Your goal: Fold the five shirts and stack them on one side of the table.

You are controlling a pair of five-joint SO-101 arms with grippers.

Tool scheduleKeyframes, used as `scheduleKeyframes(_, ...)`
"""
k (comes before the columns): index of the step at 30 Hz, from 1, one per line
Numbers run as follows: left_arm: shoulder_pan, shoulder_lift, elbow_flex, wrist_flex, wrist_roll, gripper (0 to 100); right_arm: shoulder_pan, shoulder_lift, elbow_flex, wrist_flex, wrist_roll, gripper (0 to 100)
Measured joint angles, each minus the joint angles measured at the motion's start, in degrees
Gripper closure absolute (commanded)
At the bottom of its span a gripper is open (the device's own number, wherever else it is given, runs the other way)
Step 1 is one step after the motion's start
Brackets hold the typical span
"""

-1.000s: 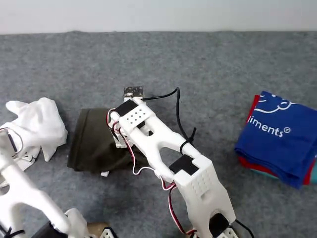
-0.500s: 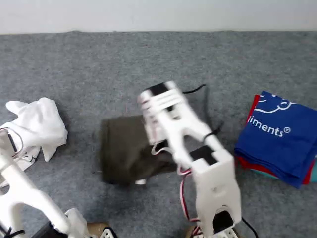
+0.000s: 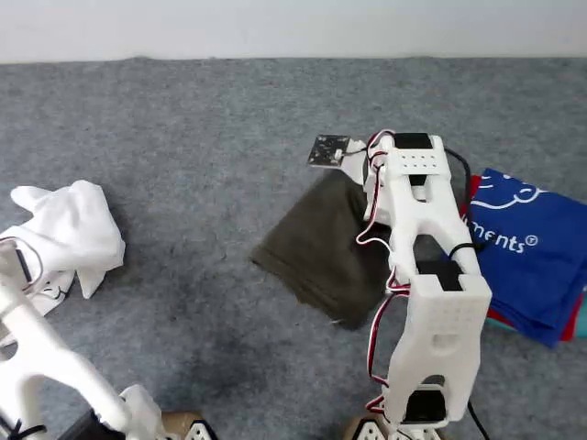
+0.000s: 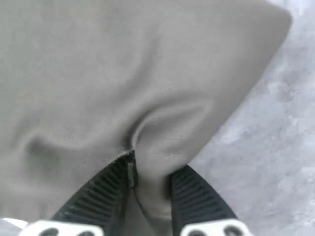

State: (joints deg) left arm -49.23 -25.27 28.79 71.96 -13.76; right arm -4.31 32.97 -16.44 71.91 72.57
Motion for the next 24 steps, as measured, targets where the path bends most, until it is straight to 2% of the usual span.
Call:
scheduleKeyframes(5, 0.00, 0.00, 0.00, 0.00, -1.23, 98, -0.18, 0.00, 0.00, -1.58, 2.29, 79.8)
scheduleKeyframes(8, 0.00, 0.00, 0.00, 0.00, -1.23, 98, -0.62, -1.14, 0.00, -1.58, -2.29, 78.0)
scheduleKeyframes(16, 0.00, 0.00, 0.00, 0.00, -1.23, 98, -3.43, -10.99, 0.00, 0.00, -32.26, 78.0)
scheduleKeyframes(24, 0.00, 0.00, 0.00, 0.00, -1.23, 98, -7.38, -17.58, 0.00, 15.30, -65.14, 78.0)
